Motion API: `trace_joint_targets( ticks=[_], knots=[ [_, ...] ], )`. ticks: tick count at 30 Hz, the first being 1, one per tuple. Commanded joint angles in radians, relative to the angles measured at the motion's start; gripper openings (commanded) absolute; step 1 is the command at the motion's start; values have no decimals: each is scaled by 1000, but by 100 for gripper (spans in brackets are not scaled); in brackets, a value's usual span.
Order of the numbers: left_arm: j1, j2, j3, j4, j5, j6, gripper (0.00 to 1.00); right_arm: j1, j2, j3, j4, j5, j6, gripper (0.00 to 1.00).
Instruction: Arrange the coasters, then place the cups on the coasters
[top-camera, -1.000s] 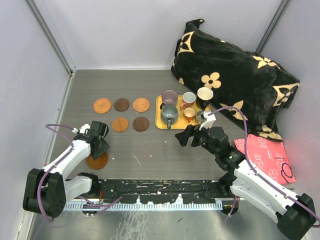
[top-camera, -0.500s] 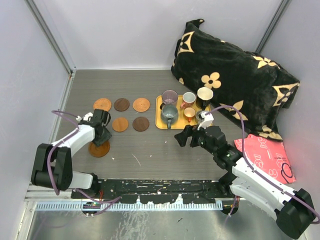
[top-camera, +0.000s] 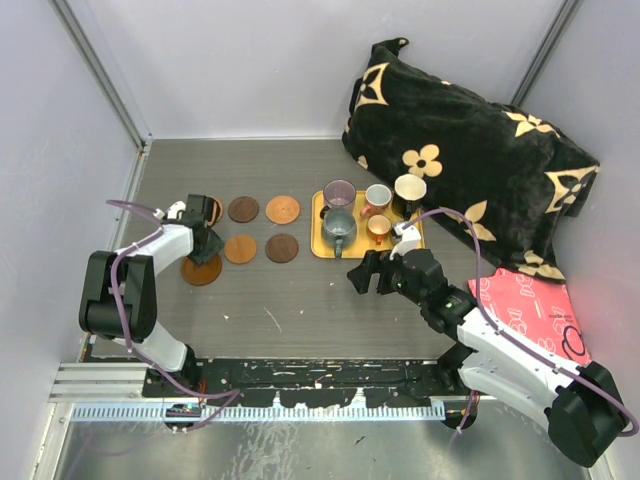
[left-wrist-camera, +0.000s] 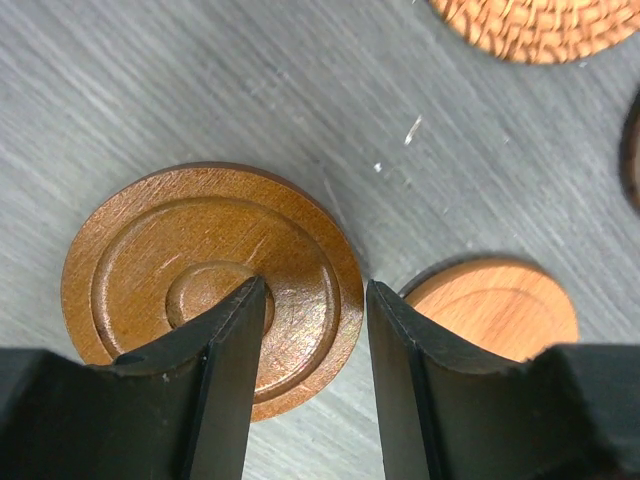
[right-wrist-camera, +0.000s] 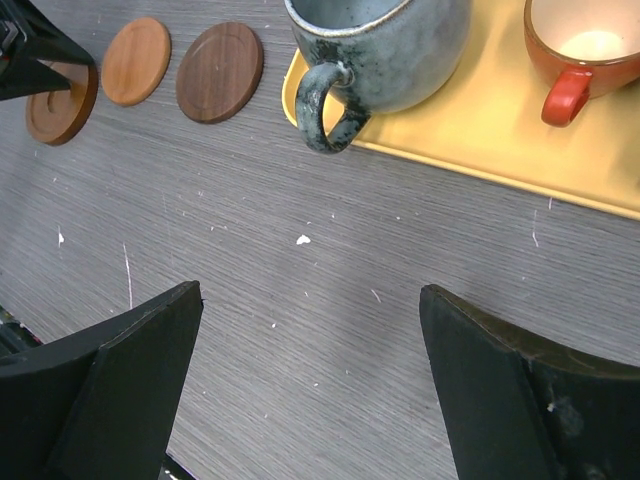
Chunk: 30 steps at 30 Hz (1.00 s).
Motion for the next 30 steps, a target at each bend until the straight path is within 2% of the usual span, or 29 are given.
trace_joint_targets(
  ticks=[1,14,30],
  knots=[
    [20,58,42,66,30,19,46,5,14,58,63,10,-23,95],
    [61,114,124,51,49,51,45,6,58,72,76,3,-23,95],
    [64,145,150,42,49,67,45,10,70,61,94,3,-16,95]
  ],
)
